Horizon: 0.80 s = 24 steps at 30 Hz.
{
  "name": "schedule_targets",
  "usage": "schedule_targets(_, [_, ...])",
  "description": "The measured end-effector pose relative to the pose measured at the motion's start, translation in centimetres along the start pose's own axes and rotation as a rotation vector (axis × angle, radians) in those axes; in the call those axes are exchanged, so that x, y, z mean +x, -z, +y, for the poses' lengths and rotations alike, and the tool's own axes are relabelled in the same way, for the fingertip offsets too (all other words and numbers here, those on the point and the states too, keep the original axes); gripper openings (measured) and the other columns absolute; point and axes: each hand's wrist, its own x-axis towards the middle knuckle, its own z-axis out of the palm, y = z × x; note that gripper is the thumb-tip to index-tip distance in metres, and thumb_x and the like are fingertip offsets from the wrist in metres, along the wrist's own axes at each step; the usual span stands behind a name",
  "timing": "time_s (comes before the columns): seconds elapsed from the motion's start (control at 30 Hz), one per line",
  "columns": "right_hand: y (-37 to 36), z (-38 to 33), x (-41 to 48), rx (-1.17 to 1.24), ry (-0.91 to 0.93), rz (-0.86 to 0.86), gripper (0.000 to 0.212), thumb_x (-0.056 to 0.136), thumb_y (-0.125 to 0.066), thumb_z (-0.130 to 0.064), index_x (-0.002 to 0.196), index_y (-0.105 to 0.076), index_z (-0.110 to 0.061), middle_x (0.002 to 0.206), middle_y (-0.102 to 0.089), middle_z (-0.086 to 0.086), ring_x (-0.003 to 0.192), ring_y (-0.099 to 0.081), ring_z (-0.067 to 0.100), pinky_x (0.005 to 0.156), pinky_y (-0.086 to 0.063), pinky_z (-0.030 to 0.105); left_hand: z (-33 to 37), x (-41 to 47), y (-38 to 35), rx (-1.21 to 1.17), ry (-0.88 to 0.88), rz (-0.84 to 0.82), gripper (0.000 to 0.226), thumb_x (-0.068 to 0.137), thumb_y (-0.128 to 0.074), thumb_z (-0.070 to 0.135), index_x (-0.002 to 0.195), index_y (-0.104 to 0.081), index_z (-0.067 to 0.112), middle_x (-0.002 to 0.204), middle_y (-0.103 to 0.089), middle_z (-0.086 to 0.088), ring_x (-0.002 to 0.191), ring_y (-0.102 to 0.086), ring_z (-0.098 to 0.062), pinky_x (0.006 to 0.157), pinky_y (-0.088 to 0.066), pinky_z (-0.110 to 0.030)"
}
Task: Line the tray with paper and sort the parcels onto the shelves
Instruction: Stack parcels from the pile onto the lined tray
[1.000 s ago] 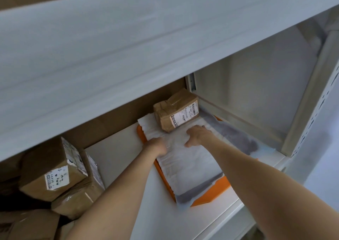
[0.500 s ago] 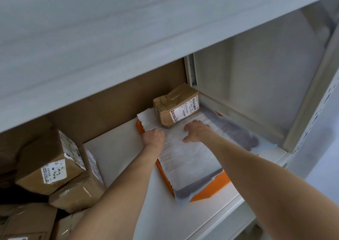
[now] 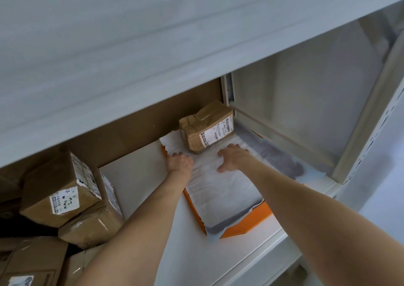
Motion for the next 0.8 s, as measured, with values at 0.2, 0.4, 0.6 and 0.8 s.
schedule_targets(0.2, [0.4, 1.5, -1.8, -0.038, -0.029, -0.074, 0.078, 0.086, -0.064, -0.051, 0.151, -0.029, -0.026, 0.155, -0.025, 0.008, 0.144, -0.018, 0.035, 0.114, -0.026, 0.053, 1.4, -1.6, 1.3, -0.452, -0.276, 0.008, 0.050, 0.094, -0.052, 0.028, 0.141, -0.038, 0.021, 0.147, -0.034, -0.004, 0.128, -0.043, -0.025, 0.095, -0.047, -0.038])
schedule_targets(0.4, [0.1, 3.4, -3.5, -0.108, -0.029, -0.135, 0.078, 0.089, -0.057, -0.056, 0.153, -0.022, -0.029, 0.156, -0.023, 0.007, 0.143, -0.019, 0.035, 0.115, -0.026, 0.046, 3.0, -3.2, 1.4, -0.477, -0.302, -0.258, 0.065, 0.096, -0.045, 0.043, 0.151, -0.013, 0.032, 0.160, -0.004, -0.006, 0.144, -0.019, -0.031, 0.112, -0.031, -0.044])
schedule_targets(0.6, [-0.3, 3.6, -4.3, -0.105, -0.045, -0.074, 0.072, 0.091, -0.056, -0.054, 0.150, -0.030, -0.024, 0.152, -0.029, 0.010, 0.140, -0.024, 0.040, 0.113, -0.028, 0.049, 2.9, -4.2, 2.4, -0.420, -0.258, -0.344, 0.070, 0.094, -0.049, 0.044, 0.152, -0.011, 0.032, 0.156, -0.012, -0.015, 0.135, -0.034, -0.035, 0.105, -0.040, -0.043])
schedule_targets(0.8, [0.3, 2.6, -5.0, -0.016, -0.003, 0.037, 0.070, 0.091, -0.060, -0.045, 0.150, -0.029, -0.022, 0.152, -0.029, 0.012, 0.138, -0.032, 0.039, 0.111, -0.035, 0.049, 2.7, -6.0, 3.7, -0.417, -0.167, -0.172, 0.056, 0.095, -0.049, 0.033, 0.146, -0.031, 0.016, 0.145, -0.034, -0.012, 0.123, -0.047, -0.031, 0.095, -0.049, -0.040])
